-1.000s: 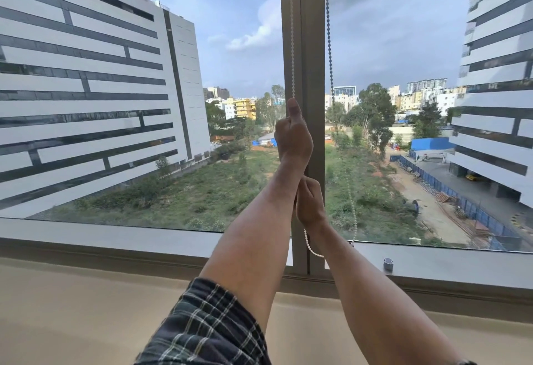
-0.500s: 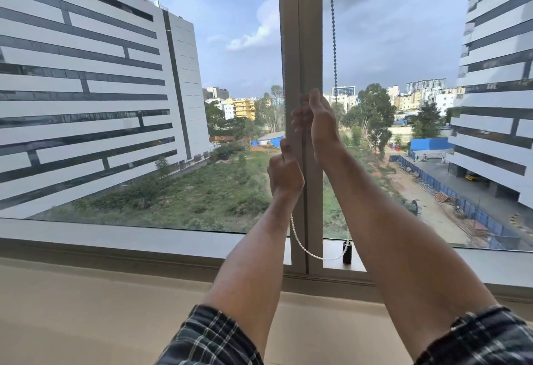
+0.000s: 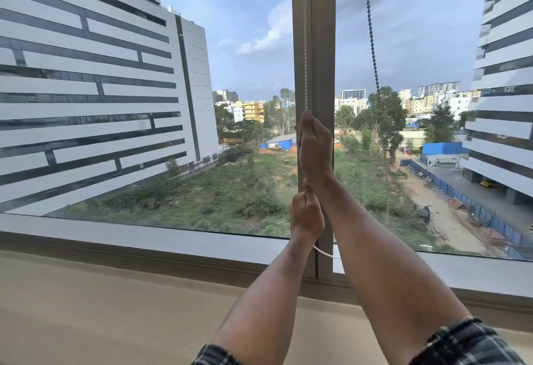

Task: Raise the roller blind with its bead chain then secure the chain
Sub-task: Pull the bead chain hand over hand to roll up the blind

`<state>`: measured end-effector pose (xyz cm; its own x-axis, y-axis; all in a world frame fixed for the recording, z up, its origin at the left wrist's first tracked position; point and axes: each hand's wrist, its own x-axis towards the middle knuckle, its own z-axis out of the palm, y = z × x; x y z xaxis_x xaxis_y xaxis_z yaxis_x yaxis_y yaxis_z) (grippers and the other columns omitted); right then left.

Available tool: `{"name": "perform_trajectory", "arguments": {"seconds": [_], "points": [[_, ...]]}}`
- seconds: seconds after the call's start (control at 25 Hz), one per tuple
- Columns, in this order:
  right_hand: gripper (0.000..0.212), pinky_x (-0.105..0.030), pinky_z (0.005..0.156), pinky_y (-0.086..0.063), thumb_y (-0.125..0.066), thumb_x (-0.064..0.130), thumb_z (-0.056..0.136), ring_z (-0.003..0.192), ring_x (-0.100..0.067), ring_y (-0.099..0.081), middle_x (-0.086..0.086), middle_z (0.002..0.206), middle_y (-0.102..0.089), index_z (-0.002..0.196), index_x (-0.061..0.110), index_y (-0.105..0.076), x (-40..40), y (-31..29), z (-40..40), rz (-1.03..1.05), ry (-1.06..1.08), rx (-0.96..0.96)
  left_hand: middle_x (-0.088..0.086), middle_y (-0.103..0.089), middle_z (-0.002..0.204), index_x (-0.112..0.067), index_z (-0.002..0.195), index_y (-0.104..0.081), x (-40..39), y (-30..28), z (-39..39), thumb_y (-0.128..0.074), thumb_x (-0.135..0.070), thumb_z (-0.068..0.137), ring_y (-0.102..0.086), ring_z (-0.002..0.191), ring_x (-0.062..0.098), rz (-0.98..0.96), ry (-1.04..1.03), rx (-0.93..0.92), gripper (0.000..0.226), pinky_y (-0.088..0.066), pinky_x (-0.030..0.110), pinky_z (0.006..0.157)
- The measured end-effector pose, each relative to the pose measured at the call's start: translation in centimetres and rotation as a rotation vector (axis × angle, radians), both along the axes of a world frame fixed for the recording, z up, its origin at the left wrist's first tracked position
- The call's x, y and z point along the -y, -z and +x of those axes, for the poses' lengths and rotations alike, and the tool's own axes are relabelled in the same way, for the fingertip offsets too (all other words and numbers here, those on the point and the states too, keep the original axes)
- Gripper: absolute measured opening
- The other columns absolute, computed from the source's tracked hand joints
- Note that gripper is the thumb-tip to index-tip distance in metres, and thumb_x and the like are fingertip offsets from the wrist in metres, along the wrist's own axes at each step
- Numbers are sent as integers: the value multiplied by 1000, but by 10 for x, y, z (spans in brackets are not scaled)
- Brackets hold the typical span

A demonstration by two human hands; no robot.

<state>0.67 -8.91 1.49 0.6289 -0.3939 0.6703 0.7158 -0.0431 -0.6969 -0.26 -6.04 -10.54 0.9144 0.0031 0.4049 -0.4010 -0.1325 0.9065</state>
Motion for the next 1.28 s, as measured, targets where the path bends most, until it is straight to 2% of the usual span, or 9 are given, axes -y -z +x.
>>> {"name": "perform_trajectory", "arguments": {"seconds": [0.12,0.36,0.52,0.68,0.84,0.92,1.0,1.12,1.28], "points": [[48,-31,51,-19,-48,32,107,55,-13,-23,10,57,-29,60,27,-38,-3,5,-2,-34,10,21,-4,-41,49,-14,55,-41,-1,2,0,-42,-16,101,-35,49,15,84,-9,-44,47,-22,32,50],[46,-17,46,-27,-49,25,108,50,-4,-30,7,58,-34,63,22,-42,10,22,-8,-80,76,-38,-1,-59,66,-17,69,-53,-24,-41,8,-29,-40,96,-53,63,16,-23,-94,151,43,-36,33,56],[31,-29,61,-57,-52,22,106,71,-5,-69,1,78,-75,83,19,-73,16,63,1,-108,63,-71,4,-70,76,-15,84,-64,-25,-96,15,-31,-45,101,-67,78,27,-114,-109,233,48,-53,41,73],[51,-26,52,-28,-50,-3,96,54,-4,-32,17,50,-43,55,27,-47,4,91,0,-138,60,-150,3,-65,59,-17,81,-64,-5,-139,16,-29,-54,104,-60,58,22,-209,40,180,55,-49,38,67],[58,-27,52,-25,-50,-8,95,54,-2,-29,16,49,-40,52,32,-45,2,111,-5,-177,63,-191,-5,-37,43,-19,49,-37,10,-144,15,-30,-56,106,-35,44,20,-216,-59,153,68,-31,32,57],[53,-24,52,-31,-49,-5,99,54,0,-35,18,53,-49,61,32,-56,8,114,-11,-166,37,-180,-6,-30,41,-20,48,-30,11,-134,15,-34,-53,106,-29,41,19,-218,-63,223,67,-27,32,55],[31,-22,54,-37,-47,7,105,55,-1,-43,7,65,-56,83,11,-68,14,111,-15,-120,-33,-155,-6,-28,40,-21,47,-29,11,-126,15,-35,-55,104,-26,39,19,-205,-70,245,67,-25,31,53],[35,-27,56,-41,-42,29,104,60,-7,-50,-7,72,-55,97,2,-63,27,98,-8,-24,-60,-106,-6,-32,41,-20,45,-32,7,-109,14,-32,-59,104,-31,38,17,-151,-96,230,71,-28,30,51],[34,-26,62,-50,-37,25,111,66,-14,-61,-5,77,-64,109,6,-64,37,51,-5,76,-28,-24,5,-63,53,-14,53,-63,-4,-66,19,-35,-52,107,-56,53,25,-117,-80,161,72,-38,29,57]]}}
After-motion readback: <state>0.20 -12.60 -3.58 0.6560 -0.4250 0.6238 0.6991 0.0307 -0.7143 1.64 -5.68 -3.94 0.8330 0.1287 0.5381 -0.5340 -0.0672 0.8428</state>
